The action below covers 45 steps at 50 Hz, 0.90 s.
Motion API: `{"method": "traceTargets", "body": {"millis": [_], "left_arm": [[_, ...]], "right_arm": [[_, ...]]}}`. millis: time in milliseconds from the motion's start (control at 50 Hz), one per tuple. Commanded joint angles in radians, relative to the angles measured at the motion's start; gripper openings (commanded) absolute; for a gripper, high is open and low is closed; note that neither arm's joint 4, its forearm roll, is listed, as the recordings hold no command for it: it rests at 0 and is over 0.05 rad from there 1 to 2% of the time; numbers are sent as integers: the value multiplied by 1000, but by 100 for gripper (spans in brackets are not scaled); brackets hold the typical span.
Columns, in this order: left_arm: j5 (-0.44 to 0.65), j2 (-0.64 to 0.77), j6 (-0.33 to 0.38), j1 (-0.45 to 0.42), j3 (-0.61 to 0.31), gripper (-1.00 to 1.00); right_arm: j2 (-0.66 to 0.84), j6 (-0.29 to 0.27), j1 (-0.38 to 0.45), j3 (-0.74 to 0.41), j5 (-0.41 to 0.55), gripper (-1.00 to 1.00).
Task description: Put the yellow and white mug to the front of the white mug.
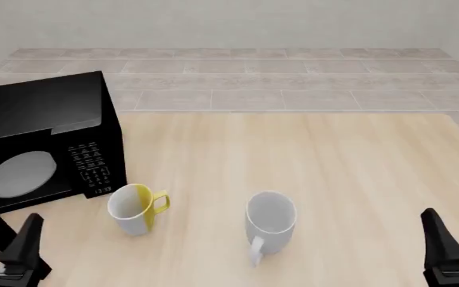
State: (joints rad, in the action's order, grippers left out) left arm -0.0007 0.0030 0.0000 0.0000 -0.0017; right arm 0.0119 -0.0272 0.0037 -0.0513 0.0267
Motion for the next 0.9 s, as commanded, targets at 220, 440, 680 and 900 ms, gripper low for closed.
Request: {"method": "traceTargets", "body": {"millis": [220, 440, 680, 900], "left_arm": [[-1, 5, 0, 0, -3, 100], [-1, 4, 0, 0, -3, 100], [-1, 5, 0, 0, -3, 100], [-1, 5, 0, 0, -3, 100]], "right_arm": [[258, -56, 115, -10, -140, 100], [520, -158, 250, -124, -220, 100], [758, -219, 418, -279, -202, 100], [898, -249, 504, -435, -114, 100]]}}
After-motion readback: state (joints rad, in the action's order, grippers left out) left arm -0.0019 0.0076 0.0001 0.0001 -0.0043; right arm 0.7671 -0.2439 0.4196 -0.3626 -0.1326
